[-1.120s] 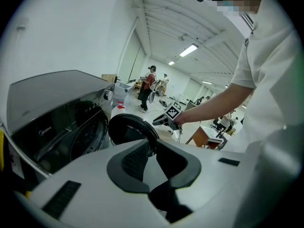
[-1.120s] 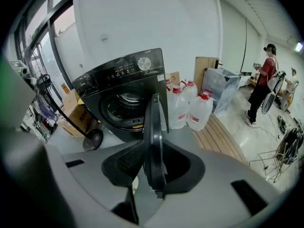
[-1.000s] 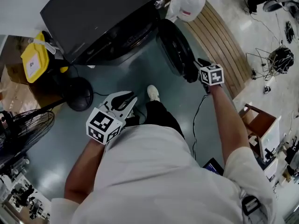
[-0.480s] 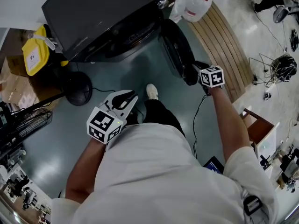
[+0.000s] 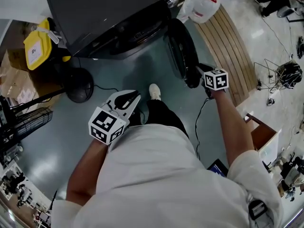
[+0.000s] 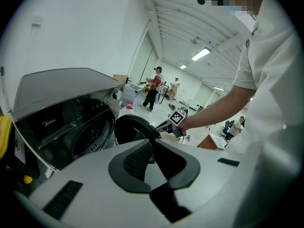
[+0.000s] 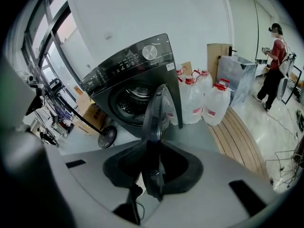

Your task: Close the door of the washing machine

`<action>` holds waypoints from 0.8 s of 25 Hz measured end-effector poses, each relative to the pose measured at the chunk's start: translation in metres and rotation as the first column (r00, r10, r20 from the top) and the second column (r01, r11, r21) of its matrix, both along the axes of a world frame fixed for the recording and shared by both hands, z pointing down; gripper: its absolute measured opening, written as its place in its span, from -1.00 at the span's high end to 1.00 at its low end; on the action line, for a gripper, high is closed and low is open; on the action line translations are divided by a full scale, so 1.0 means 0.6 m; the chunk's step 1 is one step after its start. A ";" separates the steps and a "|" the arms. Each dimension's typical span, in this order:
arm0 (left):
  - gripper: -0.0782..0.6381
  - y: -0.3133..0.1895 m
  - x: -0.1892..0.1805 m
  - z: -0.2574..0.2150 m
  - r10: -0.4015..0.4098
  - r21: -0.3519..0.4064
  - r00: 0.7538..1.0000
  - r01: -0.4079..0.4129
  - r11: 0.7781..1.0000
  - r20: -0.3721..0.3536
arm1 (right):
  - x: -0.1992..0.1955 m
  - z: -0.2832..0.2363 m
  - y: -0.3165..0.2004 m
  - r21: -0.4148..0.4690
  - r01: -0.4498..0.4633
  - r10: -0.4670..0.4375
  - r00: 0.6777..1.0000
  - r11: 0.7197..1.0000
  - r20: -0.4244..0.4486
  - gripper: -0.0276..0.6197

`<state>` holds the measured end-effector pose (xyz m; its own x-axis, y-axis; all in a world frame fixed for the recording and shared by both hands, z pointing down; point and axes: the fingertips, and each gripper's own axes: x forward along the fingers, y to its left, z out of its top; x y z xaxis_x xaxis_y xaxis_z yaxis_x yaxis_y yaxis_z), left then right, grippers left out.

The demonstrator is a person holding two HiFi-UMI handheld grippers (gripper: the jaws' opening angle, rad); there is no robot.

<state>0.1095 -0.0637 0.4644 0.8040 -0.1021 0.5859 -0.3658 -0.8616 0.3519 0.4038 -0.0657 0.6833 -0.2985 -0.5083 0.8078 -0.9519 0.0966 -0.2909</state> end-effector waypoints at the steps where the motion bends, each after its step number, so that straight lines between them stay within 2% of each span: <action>1: 0.66 0.001 -0.003 0.000 -0.005 0.001 1.000 0.005 1.000 -0.001 | -0.004 0.000 0.000 -0.001 -0.003 0.003 1.000 1.000 0.004 0.61; 15: 0.73 0.012 -0.069 -0.005 -0.059 -0.003 0.998 0.059 0.998 -0.013 | -0.079 0.001 -0.014 0.000 -0.068 0.067 0.996 0.998 0.062 0.62; 20: 0.73 0.019 -0.098 -0.010 -0.085 0.000 0.996 0.085 0.996 -0.014 | -0.121 0.007 -0.023 -0.009 -0.089 0.089 0.989 0.996 0.118 0.62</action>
<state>0.0508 -0.0523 0.4584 0.8005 -0.1706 0.5745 -0.4327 -0.8278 0.3571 0.3315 -0.0794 0.6877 -0.3459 -0.5345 0.7711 -0.9154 0.0119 -0.4023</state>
